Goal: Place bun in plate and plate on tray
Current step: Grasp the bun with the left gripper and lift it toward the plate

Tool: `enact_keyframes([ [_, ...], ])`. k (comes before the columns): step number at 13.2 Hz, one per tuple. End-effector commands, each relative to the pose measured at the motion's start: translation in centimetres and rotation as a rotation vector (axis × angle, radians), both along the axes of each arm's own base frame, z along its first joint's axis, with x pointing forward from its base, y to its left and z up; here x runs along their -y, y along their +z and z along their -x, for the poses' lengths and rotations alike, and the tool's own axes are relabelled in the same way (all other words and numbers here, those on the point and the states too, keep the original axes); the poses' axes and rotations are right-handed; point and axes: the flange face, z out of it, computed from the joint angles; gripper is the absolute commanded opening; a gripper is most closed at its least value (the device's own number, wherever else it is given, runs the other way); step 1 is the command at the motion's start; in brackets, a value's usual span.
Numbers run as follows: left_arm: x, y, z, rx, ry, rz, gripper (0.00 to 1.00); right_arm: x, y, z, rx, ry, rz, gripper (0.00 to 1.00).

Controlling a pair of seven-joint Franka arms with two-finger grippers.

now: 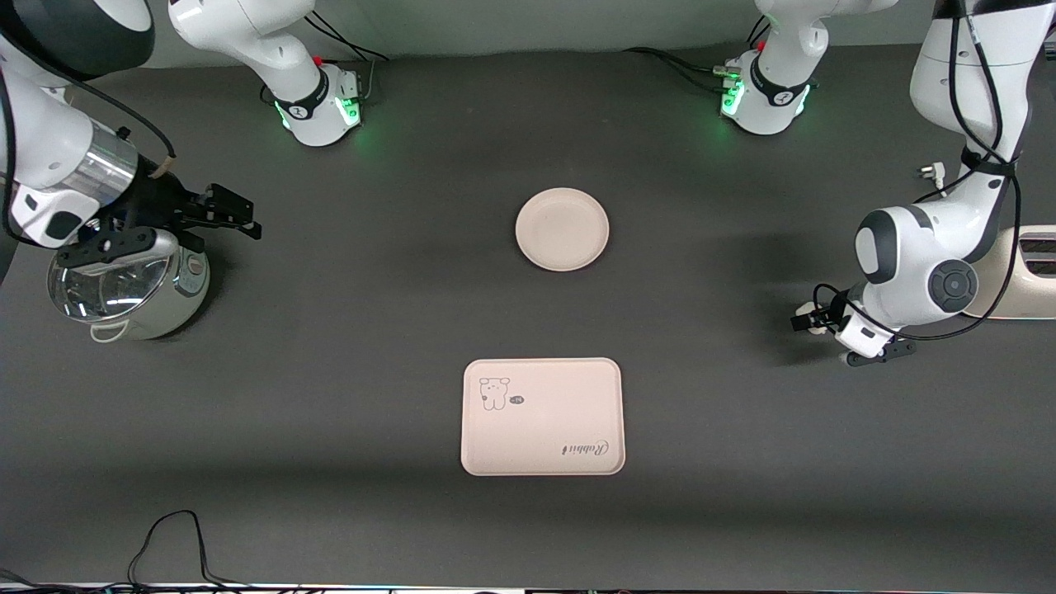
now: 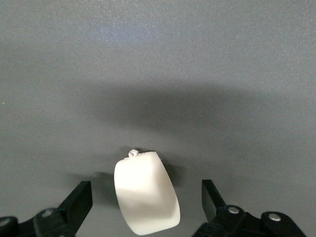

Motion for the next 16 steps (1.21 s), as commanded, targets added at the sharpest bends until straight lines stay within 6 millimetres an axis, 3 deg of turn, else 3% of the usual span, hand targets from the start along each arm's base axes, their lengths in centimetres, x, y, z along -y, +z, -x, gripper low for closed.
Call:
enact_keyframes([
  [1, 0.3, 0.1, -0.3, 0.01, 0.008, 0.002, 0.72, -1.6, 0.5, -1.5, -0.047, 0.032, 0.006, 1.0],
  [2, 0.4, 0.1, -0.4, 0.01, 0.006, 0.002, 0.38, -2.7, -0.8, -2.2, -0.089, 0.048, 0.029, 1.0],
  [3, 0.3, 0.1, -0.3, 0.01, 0.008, 0.002, 0.17, -3.8, -1.4, -2.1, -0.118, 0.07, 0.036, 1.0],
  [4, 0.4, 0.2, -0.4, 0.011, 0.006, 0.002, 0.1, -3.7, -1.2, -2.3, -0.117, 0.067, 0.033, 1.0],
  [8, 0.4, 0.8, -0.4, 0.009, 0.006, 0.005, 0.1, -4.5, -0.9, -1.9, -0.134, 0.084, 0.037, 1.0],
  [10, 0.5, 3.7, -0.7, 0.004, 0.009, 0.012, 0.11, -4.6, -1.2, -1.9, -0.141, 0.092, 0.041, 1.0],
  [12, 0.3, 8.8, -1.7, -0.046, 0.005, 0.032, 0.12, -5.1, -0.5, -1.9, -0.125, 0.104, 0.043, 1.0],
  [16, -0.5, 22.6, -2.6, -0.088, -0.005, 0.056, 0.12, -5.3, -3.0, -3.4, -0.164, 0.125, 0.057, 1.0],
])
